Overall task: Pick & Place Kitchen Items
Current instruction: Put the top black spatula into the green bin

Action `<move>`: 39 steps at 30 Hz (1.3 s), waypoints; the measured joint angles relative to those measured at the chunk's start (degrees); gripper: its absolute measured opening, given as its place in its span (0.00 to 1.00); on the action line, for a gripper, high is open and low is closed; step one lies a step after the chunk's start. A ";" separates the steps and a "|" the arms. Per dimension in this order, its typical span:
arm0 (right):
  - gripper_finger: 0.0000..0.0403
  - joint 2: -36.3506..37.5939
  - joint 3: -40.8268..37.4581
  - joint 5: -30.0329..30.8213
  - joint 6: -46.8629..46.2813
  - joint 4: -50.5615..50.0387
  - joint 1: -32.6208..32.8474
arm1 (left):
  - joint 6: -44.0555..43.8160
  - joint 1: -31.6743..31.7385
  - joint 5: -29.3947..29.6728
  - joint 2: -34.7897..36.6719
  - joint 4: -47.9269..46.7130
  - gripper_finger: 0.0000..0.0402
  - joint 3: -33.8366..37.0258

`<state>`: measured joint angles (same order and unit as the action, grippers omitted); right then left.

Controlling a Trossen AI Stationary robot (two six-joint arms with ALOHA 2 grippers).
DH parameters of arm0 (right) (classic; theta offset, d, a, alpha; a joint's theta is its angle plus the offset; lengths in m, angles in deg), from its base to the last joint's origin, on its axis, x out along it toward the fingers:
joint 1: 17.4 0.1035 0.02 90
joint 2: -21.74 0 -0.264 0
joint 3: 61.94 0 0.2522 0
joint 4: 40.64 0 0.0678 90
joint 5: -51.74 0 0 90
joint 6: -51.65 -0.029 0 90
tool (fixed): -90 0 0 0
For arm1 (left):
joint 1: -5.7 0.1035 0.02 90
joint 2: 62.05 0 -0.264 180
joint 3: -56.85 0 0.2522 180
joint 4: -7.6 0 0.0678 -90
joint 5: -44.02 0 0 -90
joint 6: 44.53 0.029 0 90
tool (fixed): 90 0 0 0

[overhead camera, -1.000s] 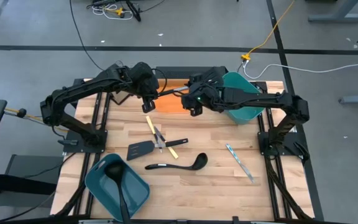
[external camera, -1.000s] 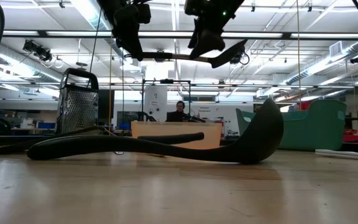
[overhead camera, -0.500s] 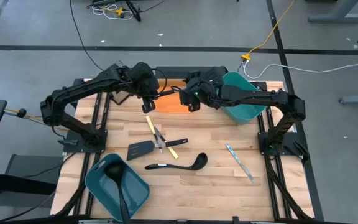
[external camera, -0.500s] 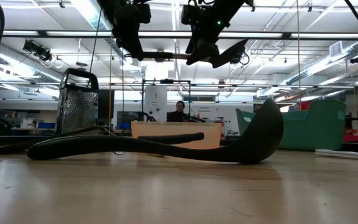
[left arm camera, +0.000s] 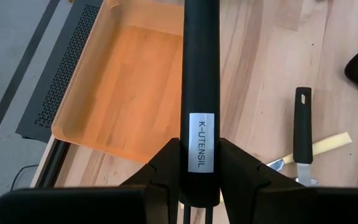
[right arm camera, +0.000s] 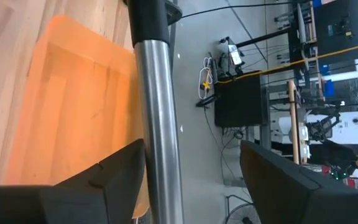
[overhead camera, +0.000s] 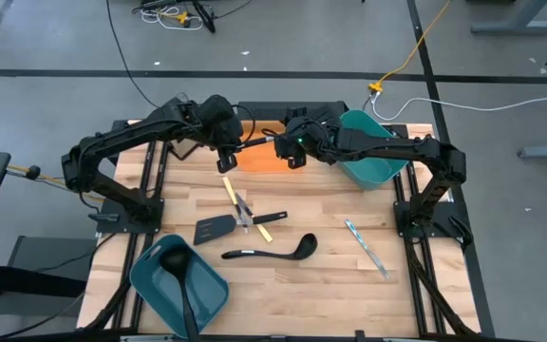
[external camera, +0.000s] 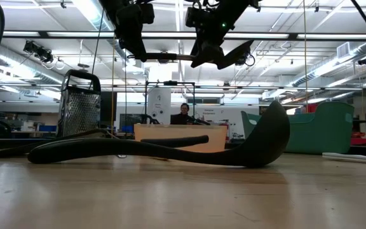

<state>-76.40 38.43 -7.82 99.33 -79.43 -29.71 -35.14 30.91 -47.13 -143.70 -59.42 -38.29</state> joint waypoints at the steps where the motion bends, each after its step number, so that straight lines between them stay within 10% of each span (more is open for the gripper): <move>1: 0.64 0.00 0.00 0.00 0.00 -0.04 0.00 | 0.00 -0.02 0.00 0.00 0.01 0.22 0.00; 39: 0.19 0.04 0.00 -0.16 1.39 -0.63 0.04 | 0.07 0.00 0.07 0.04 0.07 0.22 0.00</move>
<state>-76.36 38.42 -7.99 100.71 -80.06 -29.67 -35.07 30.91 -47.06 -143.66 -59.35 -38.29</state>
